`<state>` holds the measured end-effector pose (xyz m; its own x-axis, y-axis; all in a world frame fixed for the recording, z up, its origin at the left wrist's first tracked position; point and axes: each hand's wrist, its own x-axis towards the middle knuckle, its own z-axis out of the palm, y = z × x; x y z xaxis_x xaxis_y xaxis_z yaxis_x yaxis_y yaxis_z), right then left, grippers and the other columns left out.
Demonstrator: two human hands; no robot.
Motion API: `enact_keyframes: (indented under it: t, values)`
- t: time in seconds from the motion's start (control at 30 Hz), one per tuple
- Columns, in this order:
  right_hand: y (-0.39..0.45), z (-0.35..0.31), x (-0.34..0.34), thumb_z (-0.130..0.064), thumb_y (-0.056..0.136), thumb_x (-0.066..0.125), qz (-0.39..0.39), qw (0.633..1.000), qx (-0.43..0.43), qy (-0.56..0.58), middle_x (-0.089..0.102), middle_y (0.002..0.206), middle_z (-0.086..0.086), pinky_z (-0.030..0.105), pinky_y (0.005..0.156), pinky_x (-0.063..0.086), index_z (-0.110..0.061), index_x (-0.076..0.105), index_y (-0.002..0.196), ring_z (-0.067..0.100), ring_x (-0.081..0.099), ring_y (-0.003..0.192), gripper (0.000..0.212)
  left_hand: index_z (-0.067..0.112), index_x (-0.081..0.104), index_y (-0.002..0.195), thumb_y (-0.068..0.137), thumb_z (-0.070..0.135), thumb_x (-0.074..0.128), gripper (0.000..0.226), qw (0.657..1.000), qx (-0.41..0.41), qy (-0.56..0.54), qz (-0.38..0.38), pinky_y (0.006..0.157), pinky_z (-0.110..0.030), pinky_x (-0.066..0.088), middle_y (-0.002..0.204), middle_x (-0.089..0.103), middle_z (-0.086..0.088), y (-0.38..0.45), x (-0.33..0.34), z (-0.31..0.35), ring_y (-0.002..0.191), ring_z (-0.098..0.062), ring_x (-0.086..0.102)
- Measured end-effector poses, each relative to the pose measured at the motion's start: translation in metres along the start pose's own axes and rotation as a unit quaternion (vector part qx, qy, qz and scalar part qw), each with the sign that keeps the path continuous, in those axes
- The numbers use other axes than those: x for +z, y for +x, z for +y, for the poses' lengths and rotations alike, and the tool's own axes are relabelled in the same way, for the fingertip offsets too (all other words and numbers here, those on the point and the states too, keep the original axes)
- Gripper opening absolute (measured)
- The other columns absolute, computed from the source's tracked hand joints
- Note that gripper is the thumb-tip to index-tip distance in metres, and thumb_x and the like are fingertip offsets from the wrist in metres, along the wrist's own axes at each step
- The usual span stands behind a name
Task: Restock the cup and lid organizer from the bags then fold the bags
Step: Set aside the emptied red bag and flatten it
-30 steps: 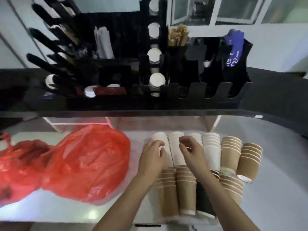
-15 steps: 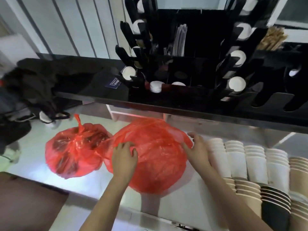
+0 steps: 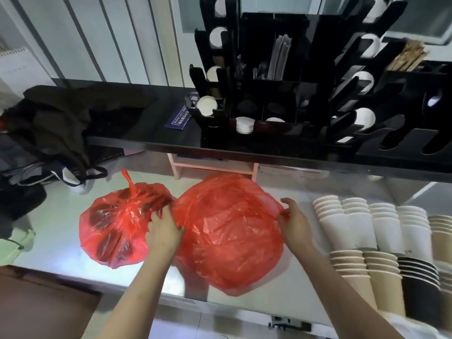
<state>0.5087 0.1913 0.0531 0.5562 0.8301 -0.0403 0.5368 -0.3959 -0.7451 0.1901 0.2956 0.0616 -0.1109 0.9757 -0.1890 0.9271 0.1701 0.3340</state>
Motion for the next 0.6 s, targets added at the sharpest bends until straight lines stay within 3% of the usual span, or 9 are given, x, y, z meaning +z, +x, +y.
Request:
enact_keyframes:
  t: [0.13, 0.2, 0.33, 0.4, 0.5, 0.6]
  values:
    - [-0.011, 0.0, -0.002, -0.029, 0.097, 0.058, 0.008, 1.0, 0.01, 0.012, 0.073, 0.09, -0.013, 0.041, 0.081, 0.058, -0.03, 0.07, 0.101, 0.014, 0.07, 0.087, 0.013, 0.024, 0.018, 0.152, 0.081, 0.034, 0.067, 0.088, 0.997, 0.004, 0.003, -0.081, 0.086, -0.046, 0.055, 0.116, 0.066, -0.016, 0.001, 0.007, -0.005, 0.103, -0.041, 0.066]
    - [-0.015, -0.001, -0.01, -0.029, 0.101, 0.058, 0.03, 0.999, 0.014, 0.032, 0.073, 0.086, -0.009, 0.036, 0.076, 0.053, -0.024, 0.07, 0.094, 0.018, 0.069, 0.084, 0.015, 0.019, 0.037, 0.14, 0.079, 0.032, 0.066, 0.069, 0.995, 0.015, 0.015, -0.097, 0.083, -0.043, 0.056, 0.11, 0.07, -0.013, -0.001, 0.006, 0.0, 0.099, -0.038, 0.068]
    - [-0.025, -0.006, -0.042, -0.034, 0.107, 0.047, 0.066, 0.994, 0.026, 0.079, 0.061, 0.069, -0.003, 0.038, 0.066, 0.04, -0.019, 0.055, 0.072, 0.022, 0.058, 0.07, 0.039, 0.023, 0.066, 0.103, 0.085, 0.034, 0.057, 0.023, 0.996, 0.081, 0.007, -0.044, 0.086, -0.04, 0.052, 0.103, 0.072, -0.01, -0.022, -0.017, 0.041, 0.102, -0.036, 0.068]
    - [-0.033, -0.009, -0.068, -0.037, 0.106, 0.041, 0.103, 0.983, 0.03, 0.15, 0.062, 0.07, 0.002, 0.04, 0.069, 0.045, -0.01, 0.058, 0.073, 0.022, 0.056, 0.069, 0.046, 0.02, 0.065, 0.086, 0.091, 0.031, 0.054, 0.017, 0.991, 0.128, -0.029, -0.01, 0.08, -0.041, 0.053, 0.09, 0.071, -0.011, -0.036, -0.031, 0.068, 0.094, -0.038, 0.068]
    - [-0.047, -0.001, -0.106, -0.04, 0.107, 0.039, 0.149, 0.951, 0.07, 0.262, 0.075, 0.086, 0.011, 0.027, 0.078, 0.053, -0.006, 0.072, 0.088, 0.024, 0.068, 0.084, 0.051, 0.018, 0.059, 0.075, 0.095, 0.029, 0.054, 0.024, 0.975, 0.194, -0.1, 0.025, 0.063, -0.038, 0.043, 0.07, 0.06, -0.003, -0.063, -0.049, 0.107, 0.076, -0.036, 0.06]
    - [-0.069, 0.004, -0.143, -0.049, 0.108, 0.034, 0.163, 0.905, 0.102, 0.379, 0.079, 0.092, 0.016, 0.044, 0.086, 0.059, -0.011, 0.076, 0.101, 0.036, 0.076, 0.09, 0.057, 0.023, 0.052, 0.074, 0.096, 0.03, 0.057, 0.023, 0.946, 0.28, -0.154, 0.049, 0.063, -0.036, 0.037, 0.075, 0.053, 0.001, -0.098, -0.054, 0.145, 0.074, -0.027, 0.051]
